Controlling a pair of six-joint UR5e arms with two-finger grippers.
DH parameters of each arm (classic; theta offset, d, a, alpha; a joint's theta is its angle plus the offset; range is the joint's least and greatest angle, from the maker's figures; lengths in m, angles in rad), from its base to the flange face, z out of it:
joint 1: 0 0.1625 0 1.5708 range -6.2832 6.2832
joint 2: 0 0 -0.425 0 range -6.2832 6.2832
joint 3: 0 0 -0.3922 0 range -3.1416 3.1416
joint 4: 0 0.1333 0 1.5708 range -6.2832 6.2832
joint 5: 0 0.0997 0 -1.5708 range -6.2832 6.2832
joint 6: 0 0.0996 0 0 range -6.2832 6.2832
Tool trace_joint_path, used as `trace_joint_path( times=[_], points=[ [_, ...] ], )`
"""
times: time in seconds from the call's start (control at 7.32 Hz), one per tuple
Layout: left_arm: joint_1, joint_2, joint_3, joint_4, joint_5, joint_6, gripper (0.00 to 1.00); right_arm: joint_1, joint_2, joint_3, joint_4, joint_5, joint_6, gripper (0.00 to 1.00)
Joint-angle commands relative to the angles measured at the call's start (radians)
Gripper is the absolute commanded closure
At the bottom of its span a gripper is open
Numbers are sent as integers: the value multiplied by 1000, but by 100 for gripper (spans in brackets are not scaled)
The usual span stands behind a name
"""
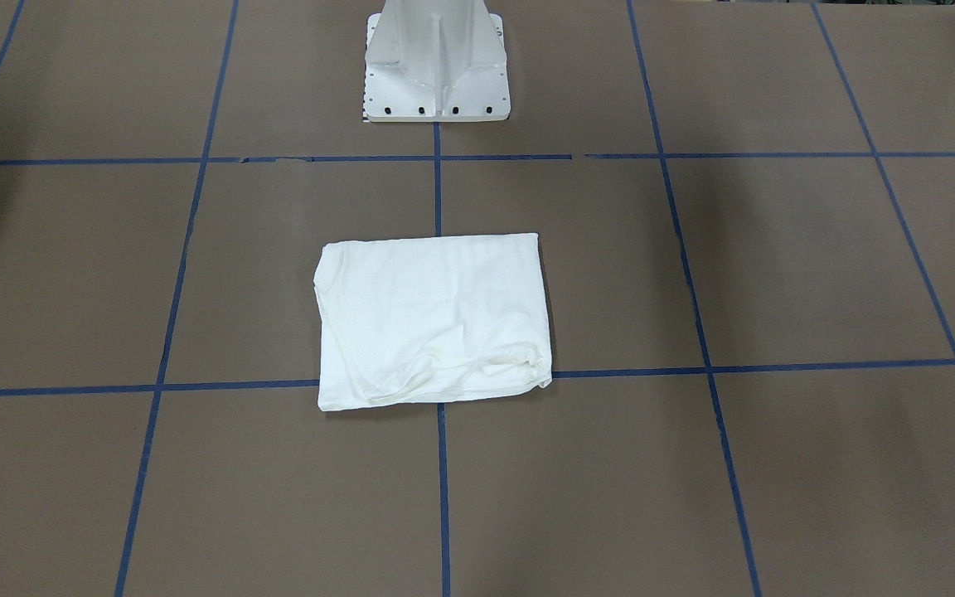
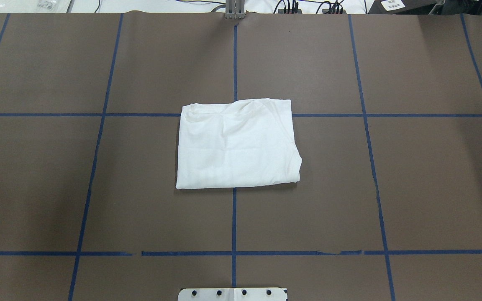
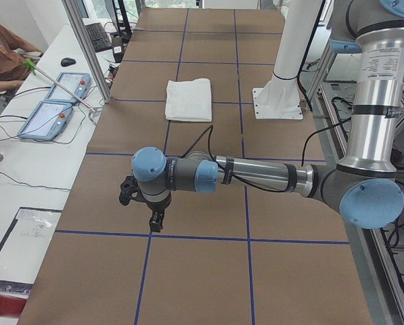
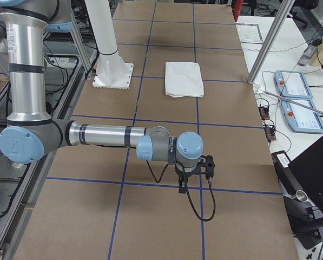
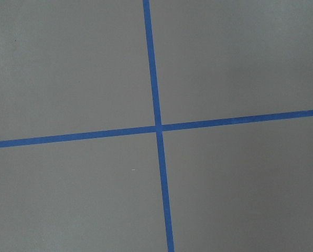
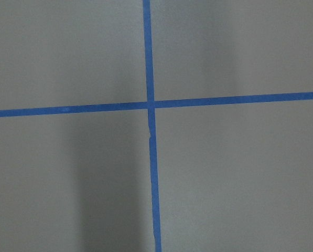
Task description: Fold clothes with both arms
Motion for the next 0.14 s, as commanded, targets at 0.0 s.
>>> trace_joint_path(
  times=[0.0],
  points=[
    [0, 1, 0, 0, 0, -1, 0, 0, -3, 7, 0, 1, 0, 0]
  ],
)
